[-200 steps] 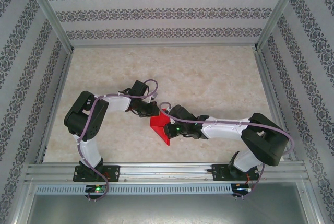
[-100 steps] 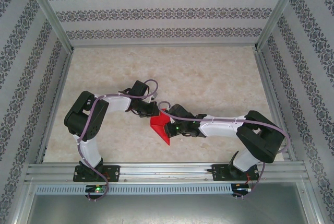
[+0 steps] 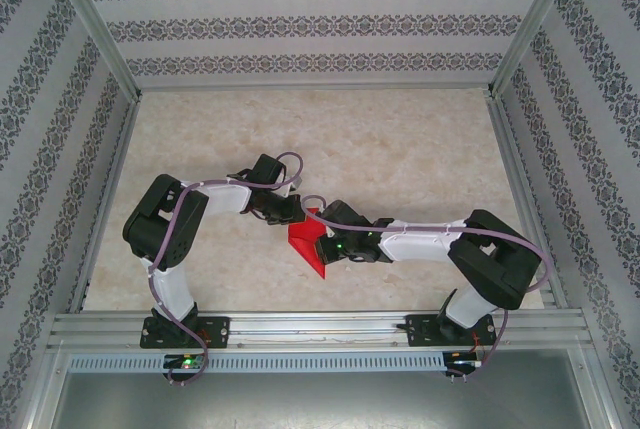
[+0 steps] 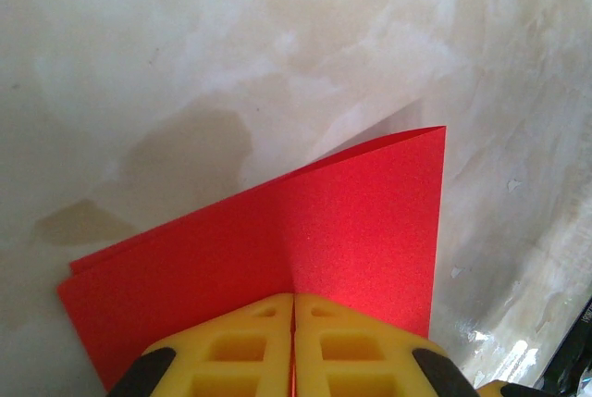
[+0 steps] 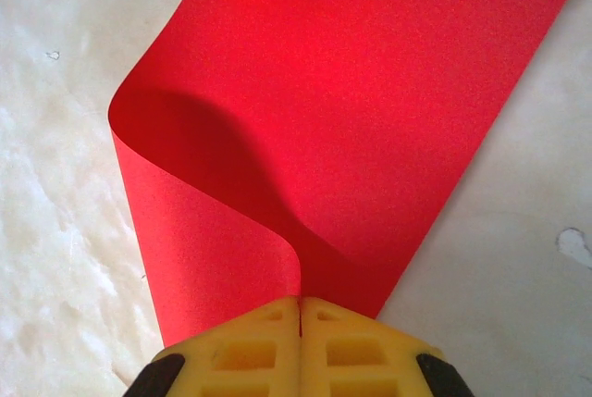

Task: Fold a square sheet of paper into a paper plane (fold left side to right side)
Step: Third fold the triangle at the center of the table.

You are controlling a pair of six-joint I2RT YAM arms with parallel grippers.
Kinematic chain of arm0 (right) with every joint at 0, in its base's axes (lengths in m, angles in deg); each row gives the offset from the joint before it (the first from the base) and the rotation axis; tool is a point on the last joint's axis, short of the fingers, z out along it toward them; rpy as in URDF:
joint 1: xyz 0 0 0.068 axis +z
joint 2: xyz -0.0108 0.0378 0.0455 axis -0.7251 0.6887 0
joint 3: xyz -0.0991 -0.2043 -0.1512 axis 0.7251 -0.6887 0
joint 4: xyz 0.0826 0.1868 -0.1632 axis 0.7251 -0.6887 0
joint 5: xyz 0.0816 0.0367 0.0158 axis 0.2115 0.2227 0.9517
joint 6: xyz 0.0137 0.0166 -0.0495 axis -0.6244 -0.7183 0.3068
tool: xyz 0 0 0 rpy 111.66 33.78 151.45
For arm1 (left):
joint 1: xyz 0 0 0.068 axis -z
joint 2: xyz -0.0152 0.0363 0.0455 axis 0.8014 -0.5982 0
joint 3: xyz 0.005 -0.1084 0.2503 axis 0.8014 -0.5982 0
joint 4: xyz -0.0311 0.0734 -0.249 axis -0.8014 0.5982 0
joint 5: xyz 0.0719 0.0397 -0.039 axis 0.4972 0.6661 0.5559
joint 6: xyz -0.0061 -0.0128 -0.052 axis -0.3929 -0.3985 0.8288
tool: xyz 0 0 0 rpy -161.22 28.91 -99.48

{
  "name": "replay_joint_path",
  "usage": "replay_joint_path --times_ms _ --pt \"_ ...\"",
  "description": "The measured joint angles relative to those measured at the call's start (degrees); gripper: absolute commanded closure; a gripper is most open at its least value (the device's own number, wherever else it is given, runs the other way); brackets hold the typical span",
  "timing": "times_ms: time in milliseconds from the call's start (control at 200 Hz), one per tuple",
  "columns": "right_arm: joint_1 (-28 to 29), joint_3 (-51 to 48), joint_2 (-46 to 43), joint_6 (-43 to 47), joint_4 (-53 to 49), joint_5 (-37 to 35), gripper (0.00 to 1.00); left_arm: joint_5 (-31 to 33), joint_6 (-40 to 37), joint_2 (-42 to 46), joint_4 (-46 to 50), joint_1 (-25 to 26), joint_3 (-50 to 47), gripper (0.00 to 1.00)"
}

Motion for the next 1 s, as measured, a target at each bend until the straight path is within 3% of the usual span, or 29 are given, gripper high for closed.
replay_joint_path --times_ms 999 --pt "0.0 1.0 1.9 0.0 -0.4 -1.2 1.0 0.2 0.0 0.0 0.0 0.0 0.0 0.92"
